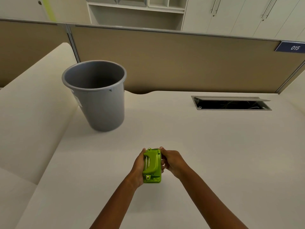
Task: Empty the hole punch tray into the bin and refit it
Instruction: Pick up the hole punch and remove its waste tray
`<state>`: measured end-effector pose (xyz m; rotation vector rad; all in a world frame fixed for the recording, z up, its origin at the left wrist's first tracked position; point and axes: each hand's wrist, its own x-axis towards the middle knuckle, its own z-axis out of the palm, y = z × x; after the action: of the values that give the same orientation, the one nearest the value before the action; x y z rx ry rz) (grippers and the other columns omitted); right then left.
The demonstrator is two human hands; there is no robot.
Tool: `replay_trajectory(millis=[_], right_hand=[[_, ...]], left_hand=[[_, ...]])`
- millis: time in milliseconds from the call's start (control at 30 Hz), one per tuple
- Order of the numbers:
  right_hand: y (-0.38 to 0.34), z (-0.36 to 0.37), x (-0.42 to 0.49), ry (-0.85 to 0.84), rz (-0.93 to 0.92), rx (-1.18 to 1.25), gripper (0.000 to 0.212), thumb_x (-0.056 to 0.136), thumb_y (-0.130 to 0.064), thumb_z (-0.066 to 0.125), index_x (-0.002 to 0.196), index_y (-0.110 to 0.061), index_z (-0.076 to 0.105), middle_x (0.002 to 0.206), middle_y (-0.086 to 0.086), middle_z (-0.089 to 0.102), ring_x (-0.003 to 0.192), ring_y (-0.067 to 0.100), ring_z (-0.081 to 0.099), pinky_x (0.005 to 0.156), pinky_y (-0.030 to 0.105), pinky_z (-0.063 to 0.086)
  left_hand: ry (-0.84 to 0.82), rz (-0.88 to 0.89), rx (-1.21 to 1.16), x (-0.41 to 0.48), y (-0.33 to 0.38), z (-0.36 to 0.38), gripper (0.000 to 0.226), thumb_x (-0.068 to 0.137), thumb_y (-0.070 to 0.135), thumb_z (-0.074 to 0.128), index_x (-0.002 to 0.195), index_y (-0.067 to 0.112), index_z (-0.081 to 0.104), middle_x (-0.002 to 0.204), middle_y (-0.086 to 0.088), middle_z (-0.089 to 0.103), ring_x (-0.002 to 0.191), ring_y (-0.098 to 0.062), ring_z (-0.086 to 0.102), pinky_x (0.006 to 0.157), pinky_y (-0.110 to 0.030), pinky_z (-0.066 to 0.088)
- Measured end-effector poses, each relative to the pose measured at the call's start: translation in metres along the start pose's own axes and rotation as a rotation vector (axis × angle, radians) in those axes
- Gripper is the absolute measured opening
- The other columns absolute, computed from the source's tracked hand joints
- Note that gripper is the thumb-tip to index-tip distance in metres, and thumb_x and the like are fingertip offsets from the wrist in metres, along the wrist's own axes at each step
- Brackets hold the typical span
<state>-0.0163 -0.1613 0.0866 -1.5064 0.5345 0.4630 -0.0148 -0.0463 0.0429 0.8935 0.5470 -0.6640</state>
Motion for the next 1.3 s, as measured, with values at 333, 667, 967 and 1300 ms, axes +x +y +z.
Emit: replay_trajectory(millis=[333,667,967,1300], right_hand=[[0.005,-0.001,-0.004,-0.069,-0.005,0.168,0.029,0.095,-0.018,0.043,0.073,-0.011,0.061,0.055,-0.002,0.053,0.053,0.011,0.046,0.057,0.022,0.039],[0.022,0.004,-0.018,-0.189,0.023,0.411,0.026,0.095,-0.008,0.043,0.082,-0.002,0.063,0.084,0.011,0.066,0.078,0.02,0.066,0.065,0.023,0.059],[0.018,0.01,-0.016,-0.161,0.059,0.549,0.028,0.096,-0.006,0.042,0.077,0.002,0.062,0.059,0.007,0.073,0.056,0.016,0.072,0.06,0.029,0.06],[0.019,0.012,-0.016,-0.17,0.033,0.621,0.027,0.096,-0.017,0.043,0.084,-0.004,0.063,0.062,0.004,0.076,0.06,0.013,0.072,0.059,0.023,0.061]], left_hand=[[0.026,0.048,-0.08,-0.002,0.005,-0.001,0.055,0.095,0.051,0.029,0.087,0.009,0.063,0.055,-0.012,0.072,0.046,-0.022,0.069,0.05,-0.029,0.057],[-0.025,0.171,-0.495,-0.002,0.02,-0.004,0.065,0.094,0.058,0.019,0.088,0.008,0.061,0.06,-0.016,0.071,0.081,-0.028,0.056,0.079,-0.041,0.044],[-0.046,0.181,-0.528,-0.003,0.02,0.004,0.062,0.095,0.057,0.019,0.09,0.01,0.059,0.058,-0.014,0.07,0.081,-0.027,0.056,0.072,-0.039,0.052],[-0.013,0.258,-0.531,0.006,0.022,0.009,0.064,0.097,0.05,0.01,0.14,0.012,0.039,0.086,-0.022,0.069,0.083,-0.029,0.055,0.091,-0.046,0.037]])
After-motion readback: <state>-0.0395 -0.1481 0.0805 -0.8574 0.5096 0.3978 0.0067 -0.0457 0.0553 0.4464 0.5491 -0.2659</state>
